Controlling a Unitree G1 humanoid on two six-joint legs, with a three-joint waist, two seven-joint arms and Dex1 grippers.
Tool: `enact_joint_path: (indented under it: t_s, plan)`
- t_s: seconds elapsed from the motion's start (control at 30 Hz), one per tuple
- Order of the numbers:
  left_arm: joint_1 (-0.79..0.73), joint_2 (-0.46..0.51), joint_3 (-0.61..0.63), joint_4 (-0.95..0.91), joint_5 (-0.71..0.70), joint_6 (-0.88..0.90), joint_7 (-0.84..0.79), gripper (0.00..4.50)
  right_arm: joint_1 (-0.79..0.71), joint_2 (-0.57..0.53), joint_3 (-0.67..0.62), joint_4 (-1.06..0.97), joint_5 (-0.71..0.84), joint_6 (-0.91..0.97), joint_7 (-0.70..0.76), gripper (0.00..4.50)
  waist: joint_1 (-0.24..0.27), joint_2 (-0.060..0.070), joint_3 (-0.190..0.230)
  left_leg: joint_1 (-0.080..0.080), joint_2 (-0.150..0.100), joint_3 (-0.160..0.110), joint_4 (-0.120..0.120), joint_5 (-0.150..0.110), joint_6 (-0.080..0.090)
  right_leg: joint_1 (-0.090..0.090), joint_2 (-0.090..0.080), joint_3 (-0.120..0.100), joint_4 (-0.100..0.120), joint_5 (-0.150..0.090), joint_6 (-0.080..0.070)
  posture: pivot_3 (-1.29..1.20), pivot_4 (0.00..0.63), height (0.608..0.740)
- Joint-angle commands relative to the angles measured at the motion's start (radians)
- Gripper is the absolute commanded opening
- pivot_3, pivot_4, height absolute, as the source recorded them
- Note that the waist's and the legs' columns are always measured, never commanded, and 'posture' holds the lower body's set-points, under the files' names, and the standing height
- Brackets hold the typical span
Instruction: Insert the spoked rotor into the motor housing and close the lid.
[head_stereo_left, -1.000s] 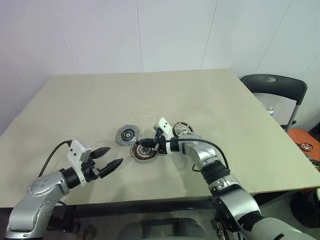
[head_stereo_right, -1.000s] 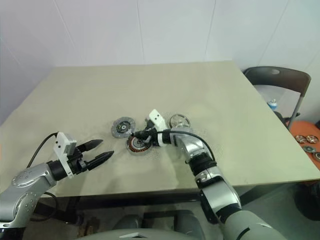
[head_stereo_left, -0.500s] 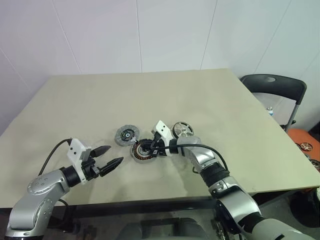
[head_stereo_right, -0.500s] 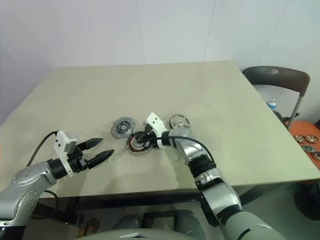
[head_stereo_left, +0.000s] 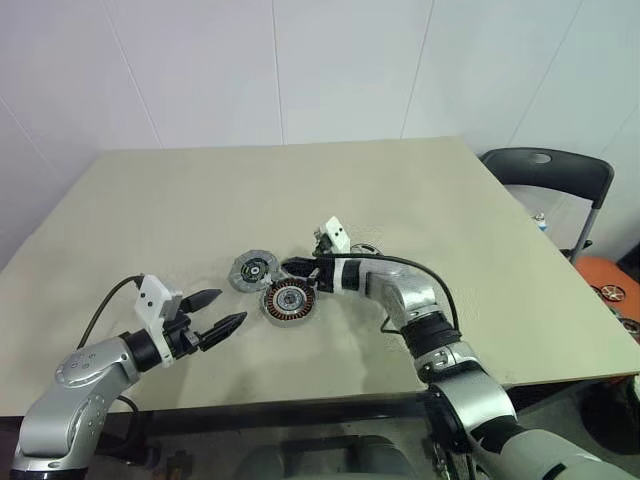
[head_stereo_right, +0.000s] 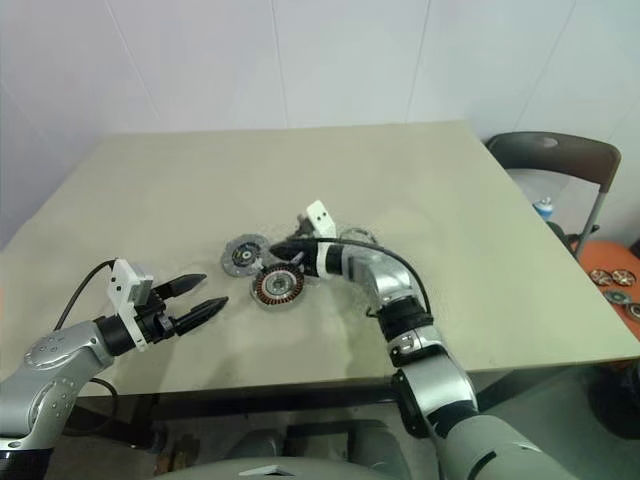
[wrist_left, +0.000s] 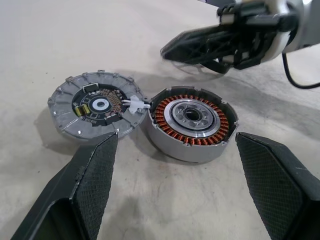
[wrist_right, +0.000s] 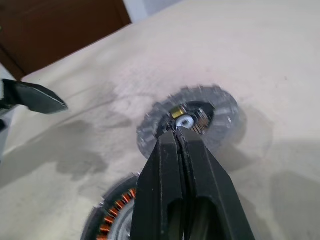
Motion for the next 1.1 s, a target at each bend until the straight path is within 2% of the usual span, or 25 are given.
enact_joint_path:
  t_s: [0.03, 0.2, 0.57, 1.1]
  plan:
    - [-0.013, 0.009, 0.018, -0.017, 0.004, -0.02, -0.001, 4.02, 0.027, -0.027, 0.081, -0.007, -0.073, -0.066, 0.015, 0.04, 0.0, 0.0, 0.0, 0.0, 0.0, 0.0, 0.0, 0.0, 0.0, 0.0, 0.0, 0.0, 0.0, 0.0, 0.0, 0.0, 0.0, 0.74]
    - [-0.012, 0.009, 0.02, -0.018, 0.004, -0.021, 0.001, 4.02, 0.077, -0.056, 0.159, 0.044, -0.162, -0.156, 0.004, 0.04, -0.001, 0.0, 0.0, 0.001, -0.001, 0.001, 0.0, 0.0, 0.0, 0.001, 0.0, 0.0, 0.0, 0.0, 0.0, 0.0, 0.0, 0.74]
    - [-0.026, 0.011, 0.015, -0.004, 0.007, -0.023, -0.006, 4.02, 0.024, -0.037, 0.07, 0.061, -0.106, -0.129, -0.02, 0.04, 0.002, 0.0, 0.0, 0.001, 0.0, 0.0, 0.001, 0.0, 0.0, 0.002, 0.0, 0.0, 0.0, 0.0, -0.001, 0.0, 0.0, 0.74]
    - [-0.029, 0.007, 0.012, 0.001, 0.013, -0.027, -0.009, 4.02, 0.018, -0.017, 0.066, 0.06, -0.099, -0.121, -0.021, 0.04, 0.0, 0.0, 0.0, 0.001, 0.0, 0.0, 0.001, 0.0, 0.0, 0.001, 0.001, 0.0, 0.0, 0.0, 0.0, 0.0, 0.0, 0.74]
